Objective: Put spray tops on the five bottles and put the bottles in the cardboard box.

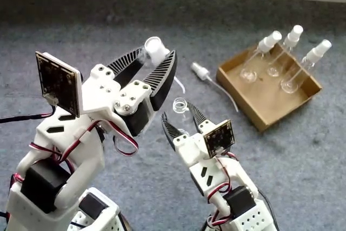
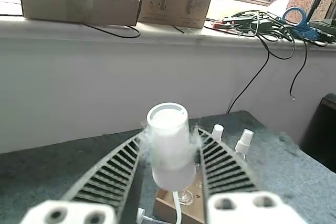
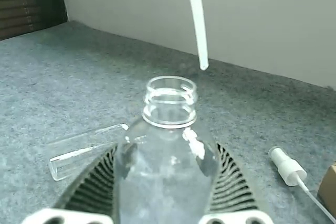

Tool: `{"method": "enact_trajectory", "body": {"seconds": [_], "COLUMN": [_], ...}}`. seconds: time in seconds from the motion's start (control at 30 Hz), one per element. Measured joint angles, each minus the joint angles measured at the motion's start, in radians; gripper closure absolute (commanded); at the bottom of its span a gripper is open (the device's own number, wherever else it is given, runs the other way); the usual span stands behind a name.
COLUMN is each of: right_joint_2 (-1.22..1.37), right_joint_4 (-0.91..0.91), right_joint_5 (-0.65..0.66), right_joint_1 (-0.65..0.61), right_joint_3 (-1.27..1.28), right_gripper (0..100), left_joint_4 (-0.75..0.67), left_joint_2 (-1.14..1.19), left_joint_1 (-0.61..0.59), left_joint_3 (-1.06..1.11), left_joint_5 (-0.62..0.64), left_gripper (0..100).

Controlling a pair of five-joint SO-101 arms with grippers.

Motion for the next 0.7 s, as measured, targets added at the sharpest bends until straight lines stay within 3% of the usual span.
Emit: {"method": "enact_trajectory", "body": {"seconds": [0.7], "right_joint_2": [0.0], "right_joint_4": [0.0], "right_joint_5": [0.0], "right_joint_1": [0.0], "right_joint_3": [0.0], "right_gripper": [96.7], "left_joint_4": [0.146], "left_joint_2": [-0.009], "left_joint_1": [-0.002], "left_joint_3": [-0.003], "left_joint_5": [0.0], "left_gripper": [99]}}
